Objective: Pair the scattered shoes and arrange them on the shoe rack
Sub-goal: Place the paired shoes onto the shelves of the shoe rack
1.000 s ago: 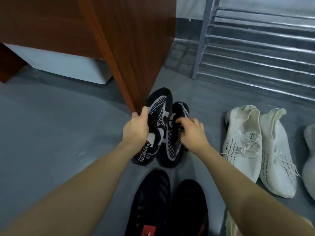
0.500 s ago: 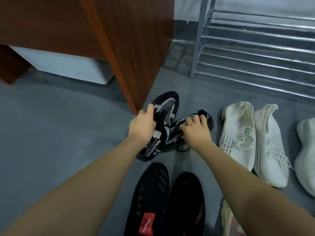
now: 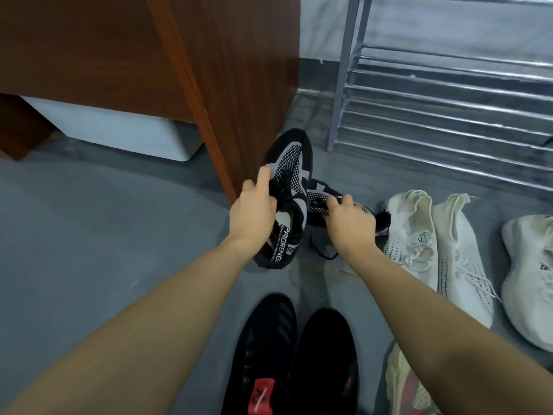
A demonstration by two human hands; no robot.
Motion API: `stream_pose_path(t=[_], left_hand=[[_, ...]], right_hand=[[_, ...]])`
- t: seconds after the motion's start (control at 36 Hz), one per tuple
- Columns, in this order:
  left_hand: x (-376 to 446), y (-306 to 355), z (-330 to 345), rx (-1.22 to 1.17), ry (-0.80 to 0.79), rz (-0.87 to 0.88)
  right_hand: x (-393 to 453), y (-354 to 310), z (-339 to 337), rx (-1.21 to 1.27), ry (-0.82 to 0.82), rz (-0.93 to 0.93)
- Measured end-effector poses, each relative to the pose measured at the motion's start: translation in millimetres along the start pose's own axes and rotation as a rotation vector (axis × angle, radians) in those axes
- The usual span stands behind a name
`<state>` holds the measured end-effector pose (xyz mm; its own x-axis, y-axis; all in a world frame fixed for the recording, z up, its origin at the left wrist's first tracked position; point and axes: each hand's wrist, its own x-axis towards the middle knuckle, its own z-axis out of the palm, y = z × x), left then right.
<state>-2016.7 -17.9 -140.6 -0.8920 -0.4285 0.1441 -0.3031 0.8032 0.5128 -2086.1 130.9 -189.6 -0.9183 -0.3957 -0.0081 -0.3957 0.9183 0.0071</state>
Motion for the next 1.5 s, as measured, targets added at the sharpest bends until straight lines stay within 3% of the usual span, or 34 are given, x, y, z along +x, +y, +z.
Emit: stream_pose_path(t=[0.17, 0.5, 0.72, 0.92, 1.06, 1.17, 1.31, 1.5], left_hand=[[-1.9, -5.6, -0.7, -0.011, -0.013, -0.040], [-2.6, -9.4, 37.0, 0.024, -0.235, -0.051], [2.3, -15.3, 75.3, 0.028, -0.313, -0.145], [3.0, -27.1, 90.2, -0.047, -0.319, -0.229], [4.8, -32.9, 88.5, -0.127, -0.288, -0.269], [6.7, -29.3, 85.4, -0.116, -0.262, -0.223], [4.1, -26.4, 85.9, -0.042, -0.323, -0.179], [6.8, -32.0, 89.7, -0.044, -0.397, -0.186]], right_hand=[[-0.1, -16.1, -1.0, 0.005, -0.060, 0.016], [-4.6, -0.9, 21.0, 0.145, -0.042, 0.166], [-7.9, 16.3, 43.6, 0.172, -0.264, -0.023], [-1.0, 24.3, 57.3, 0.305, -0.163, -0.101], [-2.2, 17.5, 57.9, 0.187, 0.010, -0.046], [-5.7, 17.0, 58.3, 0.261, 0.178, 0.097], [-2.3, 12.7, 53.4, 0.374, 0.041, 0.253], [-0.7, 21.1, 61.0, 0.558, -0.120, 0.206]])
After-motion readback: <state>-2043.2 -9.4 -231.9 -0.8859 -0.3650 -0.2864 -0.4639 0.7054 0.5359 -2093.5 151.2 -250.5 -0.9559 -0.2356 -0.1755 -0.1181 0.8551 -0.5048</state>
